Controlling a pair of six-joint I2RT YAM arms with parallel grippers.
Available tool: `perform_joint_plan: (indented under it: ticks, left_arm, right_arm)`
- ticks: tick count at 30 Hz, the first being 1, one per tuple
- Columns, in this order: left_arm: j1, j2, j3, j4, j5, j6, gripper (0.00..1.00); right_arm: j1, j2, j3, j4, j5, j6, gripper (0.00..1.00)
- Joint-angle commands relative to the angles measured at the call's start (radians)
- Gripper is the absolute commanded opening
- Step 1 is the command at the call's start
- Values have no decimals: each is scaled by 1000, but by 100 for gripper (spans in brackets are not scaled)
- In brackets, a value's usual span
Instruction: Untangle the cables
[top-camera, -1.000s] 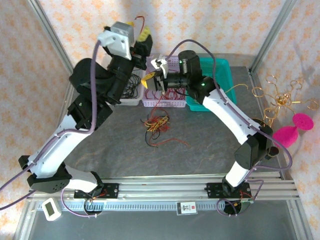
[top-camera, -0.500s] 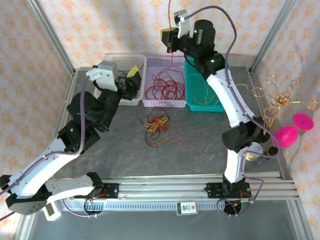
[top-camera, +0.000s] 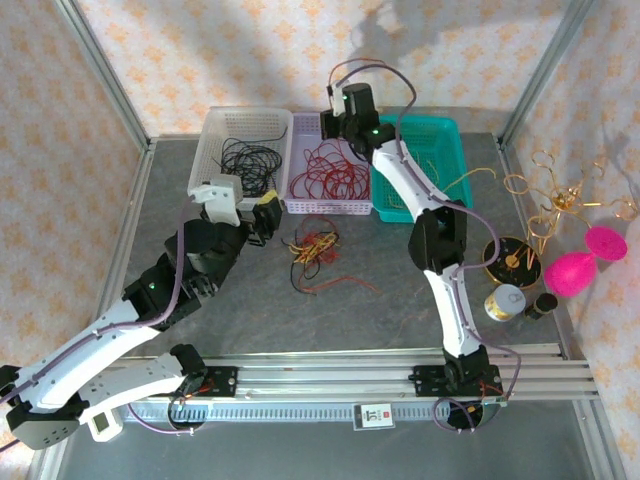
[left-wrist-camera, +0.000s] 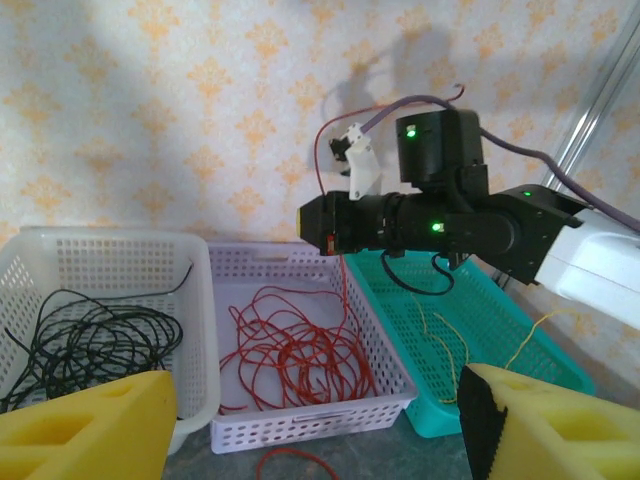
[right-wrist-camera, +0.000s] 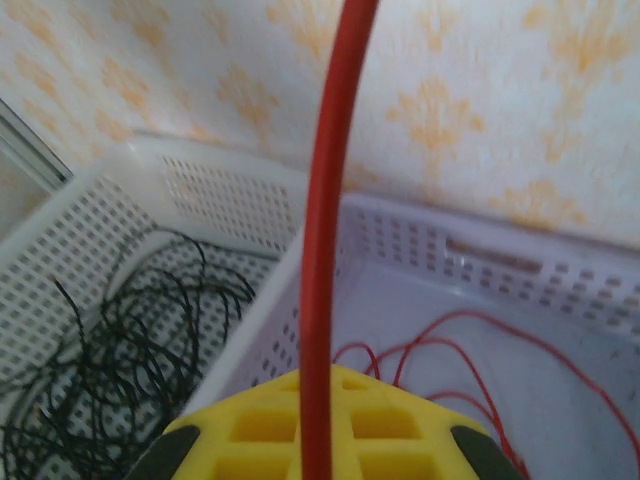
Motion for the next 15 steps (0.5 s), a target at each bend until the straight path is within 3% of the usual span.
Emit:
perform_joint_plan:
  ticks: [1, 5, 15]
  left_arm:
    - [-3, -5, -15, 0, 7, -38, 73]
    - [-2, 27, -22, 13, 27, -39, 73]
    - [-2, 67, -30, 38, 53, -30, 73]
  right_arm:
    - [-4, -19, -41, -10, 10, 42, 0]
    - [9, -3, -100, 9, -4, 57, 0]
    - [42, 132, -59, -45, -10, 124, 0]
